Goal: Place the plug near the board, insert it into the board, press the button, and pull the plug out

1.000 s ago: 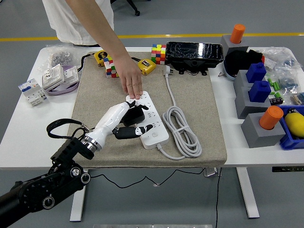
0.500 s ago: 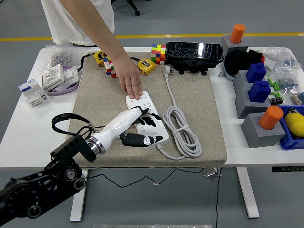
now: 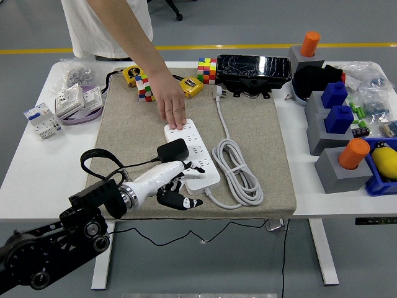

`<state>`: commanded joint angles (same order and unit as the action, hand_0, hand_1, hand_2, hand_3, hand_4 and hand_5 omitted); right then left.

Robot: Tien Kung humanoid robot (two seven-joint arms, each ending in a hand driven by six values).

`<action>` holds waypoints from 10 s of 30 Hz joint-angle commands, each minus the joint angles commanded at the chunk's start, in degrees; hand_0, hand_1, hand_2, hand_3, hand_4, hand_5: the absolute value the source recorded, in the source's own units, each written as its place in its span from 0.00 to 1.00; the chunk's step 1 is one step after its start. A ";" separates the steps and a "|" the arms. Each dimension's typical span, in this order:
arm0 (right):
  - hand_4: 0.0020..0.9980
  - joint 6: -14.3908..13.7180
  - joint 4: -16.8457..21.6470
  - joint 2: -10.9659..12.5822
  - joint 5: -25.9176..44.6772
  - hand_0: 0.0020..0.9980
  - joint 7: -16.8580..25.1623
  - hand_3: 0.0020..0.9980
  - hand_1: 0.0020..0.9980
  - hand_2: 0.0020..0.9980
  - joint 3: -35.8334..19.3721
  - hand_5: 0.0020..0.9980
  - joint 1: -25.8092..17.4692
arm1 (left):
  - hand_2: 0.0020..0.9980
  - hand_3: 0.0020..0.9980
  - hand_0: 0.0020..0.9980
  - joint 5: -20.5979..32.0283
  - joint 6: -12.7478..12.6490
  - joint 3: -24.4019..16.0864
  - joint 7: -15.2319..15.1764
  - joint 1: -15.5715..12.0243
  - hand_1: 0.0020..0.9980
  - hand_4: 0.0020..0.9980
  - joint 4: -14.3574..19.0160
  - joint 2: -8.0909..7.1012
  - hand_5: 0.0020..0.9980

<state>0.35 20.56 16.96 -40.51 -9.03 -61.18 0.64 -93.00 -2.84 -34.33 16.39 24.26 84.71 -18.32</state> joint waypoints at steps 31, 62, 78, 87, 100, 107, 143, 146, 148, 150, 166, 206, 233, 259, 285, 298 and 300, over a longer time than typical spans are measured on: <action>0.90 0.00 0.10 -0.25 -0.26 0.58 0.06 0.55 0.64 0.62 -0.95 0.42 -0.07 | 0.13 0.75 0.08 -0.97 1.55 0.51 3.25 1.09 0.06 0.78 -3.89 2.75 0.25; 0.90 0.07 0.00 -0.16 -0.10 0.58 0.05 0.55 0.63 0.62 -0.26 0.43 0.35 | 0.41 0.54 0.28 22.49 -19.05 -2.42 -24.93 0.41 0.28 0.78 -8.02 1.91 0.26; 0.90 0.06 0.36 0.79 0.01 0.57 0.05 0.55 0.64 0.62 1.04 0.43 1.05 | 0.28 0.58 0.20 15.33 -14.84 -1.92 -18.24 1.53 0.15 0.76 -6.75 0.95 0.24; 0.90 0.15 0.45 1.36 0.16 0.58 0.04 0.55 0.63 0.62 2.24 0.43 1.39 | 0.13 0.72 0.08 9.03 -3.47 -0.67 -6.08 1.94 0.05 0.78 -3.43 -0.19 0.22; 0.90 0.12 0.95 1.86 0.22 0.58 0.07 0.55 0.63 0.62 3.44 0.43 1.87 | 0.13 0.70 0.08 8.45 0.15 1.91 -3.47 3.58 0.05 0.77 -5.35 0.46 0.23; 0.90 0.08 1.01 2.04 0.34 0.58 0.09 0.55 0.63 0.62 3.99 0.43 1.77 | 0.13 0.74 0.08 8.04 -0.08 3.00 -2.44 4.27 0.05 0.77 -7.19 1.59 0.23; 0.90 0.03 1.11 1.62 -0.04 0.58 0.16 0.55 0.63 0.62 2.96 0.43 1.53 | 0.13 0.71 0.08 6.03 1.50 1.97 -0.60 3.47 0.05 0.78 -8.57 2.35 0.23; 0.90 0.05 1.06 1.52 -0.06 0.58 0.15 0.55 0.63 0.62 2.87 0.43 1.55 | 0.13 0.70 0.08 5.94 1.73 1.83 -0.39 3.51 0.05 0.78 -8.60 2.49 0.24; 0.90 -0.03 1.09 1.43 -0.09 0.58 0.23 0.55 0.63 0.62 2.52 0.43 1.47 | 0.13 0.70 0.08 6.03 1.54 1.67 -0.84 3.38 0.05 0.78 -8.51 2.51 0.24; 0.90 -0.04 1.06 1.38 -0.19 0.58 0.21 0.55 0.63 0.62 2.25 0.43 1.37 | 0.13 0.70 0.08 6.11 0.85 1.54 -1.94 3.23 0.05 0.78 -8.70 2.56 0.24; 0.90 -0.04 1.03 0.84 -0.25 0.58 0.17 0.55 0.63 0.62 1.09 0.43 0.76 | 0.51 0.59 0.40 9.20 -18.56 -3.42 -23.74 4.90 0.48 0.79 -15.69 5.33 0.23; 0.89 -0.09 0.99 0.49 -0.44 0.58 0.21 0.55 0.63 0.62 -0.74 0.42 0.24 | 0.42 0.53 0.36 0.15 -16.70 -3.57 -14.17 7.12 0.36 0.68 -27.26 8.71 0.00; 0.89 -0.13 0.94 0.37 -0.61 0.58 0.22 0.55 0.63 0.62 -1.04 0.42 0.08 | 0.40 0.54 0.34 1.81 -20.89 -9.55 -24.41 4.58 0.34 0.63 -32.16 6.65 0.00; 0.89 -0.14 1.23 0.35 -0.93 0.58 0.23 0.55 0.63 0.62 -1.37 0.42 0.03 | 0.73 0.71 0.69 0.13 -20.24 -12.78 -21.01 2.31 0.76 0.91 -30.16 6.30 0.03; 0.89 -0.14 0.92 0.01 -2.61 0.58 0.33 0.55 0.63 0.62 -4.99 0.42 -0.24 | 0.53 0.58 0.51 25.87 -20.15 -24.75 -31.31 -1.03 0.56 0.77 -22.36 3.95 0.18; 0.89 -0.13 1.23 -0.26 -3.06 0.58 0.34 0.55 0.63 0.62 -5.47 0.42 -0.37 | 0.53 0.58 0.51 25.41 -19.62 -24.72 -30.35 -0.92 0.54 0.76 -22.22 3.38 0.18; 0.89 -0.14 1.31 -0.25 -3.11 0.58 0.34 0.55 0.63 0.62 -5.54 0.42 -0.35 | 0.53 0.58 0.51 25.37 -19.57 -24.62 -30.29 -0.93 0.54 0.76 -22.22 3.35 0.18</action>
<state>0.21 21.87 16.71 -43.62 -8.69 -66.72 0.29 -67.64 -22.41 -58.95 -13.89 23.32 62.49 -14.96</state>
